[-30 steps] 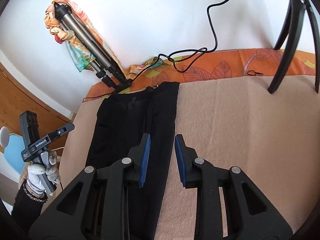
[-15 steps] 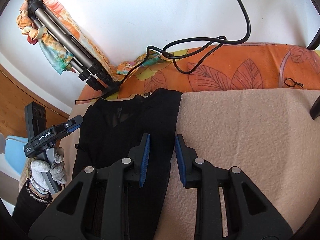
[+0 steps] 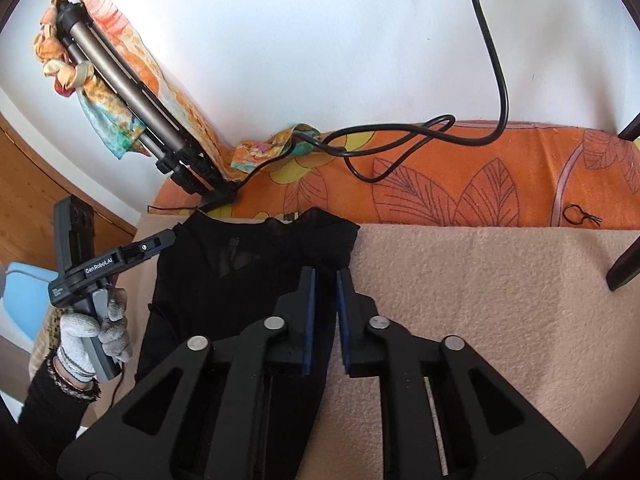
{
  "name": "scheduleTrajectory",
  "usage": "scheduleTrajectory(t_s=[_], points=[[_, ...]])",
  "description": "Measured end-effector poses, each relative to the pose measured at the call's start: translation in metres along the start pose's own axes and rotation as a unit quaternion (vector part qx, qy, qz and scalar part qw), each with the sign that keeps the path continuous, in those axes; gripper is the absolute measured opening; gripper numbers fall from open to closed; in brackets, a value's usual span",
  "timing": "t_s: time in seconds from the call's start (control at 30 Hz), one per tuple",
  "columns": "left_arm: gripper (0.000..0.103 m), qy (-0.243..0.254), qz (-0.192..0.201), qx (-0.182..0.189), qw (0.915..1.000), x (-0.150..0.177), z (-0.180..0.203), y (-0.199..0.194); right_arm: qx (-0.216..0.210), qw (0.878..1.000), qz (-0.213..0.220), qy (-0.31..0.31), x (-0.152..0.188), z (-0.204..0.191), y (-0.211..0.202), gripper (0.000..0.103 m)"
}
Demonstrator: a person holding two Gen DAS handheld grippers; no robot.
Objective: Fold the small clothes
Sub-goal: 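Grasp the collar end of the folded shirt with both tools, then lift the collar end and fold it over the hem end with both tools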
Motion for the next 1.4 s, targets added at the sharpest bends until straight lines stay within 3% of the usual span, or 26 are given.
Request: scheduleTrajectory(t_s=[0.07, 0.27, 0.3, 0.33, 0.37, 0.43, 0.57, 1.0, 1.4], points=[[0.035, -0.002, -0.003, 0.006, 1.0, -0.002, 0.002, 0.001, 0.005, 1.0, 0.002, -0.005, -0.006, 0.0, 0.001, 0.03], [0.032, 0.021, -0.004, -0.007, 0.9998, -0.005, 0.008, 0.011, 0.004, 1.0, -0.011, 0.005, -0.015, -0.002, 0.023, 0.031], [0.029, 0.024, -0.002, -0.01, 0.9997, -0.005, 0.009, 0.013, 0.006, 1.0, -0.011, 0.009, -0.015, -0.001, 0.026, 0.03], [0.016, 0.028, -0.002, -0.013, 0.9995, -0.005, 0.009, 0.015, 0.004, 1.0, -0.007, 0.01, -0.017, -0.002, 0.027, 0.03], [0.011, 0.031, -0.005, -0.016, 0.9994, -0.005, 0.009, 0.017, 0.003, 1.0, -0.008, 0.008, -0.018, -0.003, 0.028, 0.029], [0.005, 0.039, 0.001, -0.021, 0.999, -0.005, 0.01, 0.019, 0.015, 1.0, -0.01, 0.0, -0.019, -0.004, 0.031, 0.011], [0.003, 0.047, 0.01, -0.015, 0.9987, -0.007, 0.023, 0.019, 0.026, 0.999, -0.006, -0.019, -0.02, -0.009, 0.027, 0.006], [0.002, 0.089, 0.039, 0.017, 0.9951, -0.007, 0.076, -0.049, 0.012, 0.997, 0.035, -0.064, -0.023, -0.054, -0.062, 0.005], [0.002, 0.123, 0.054, 0.029, 0.9905, 0.051, 0.115, -0.13, 0.023, 0.994, 0.049, -0.097, 0.036, -0.103, -0.151, 0.005]])
Point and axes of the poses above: each gripper's, at about its wrist camera, not at the fingertips, and y roughly the way its jaws point, z to its right, x to its underside, the point moved 10 cm from there along y, roughly the way its jaws point, and after that the axes turned 4 degrees about x, right-handed, at the moved point
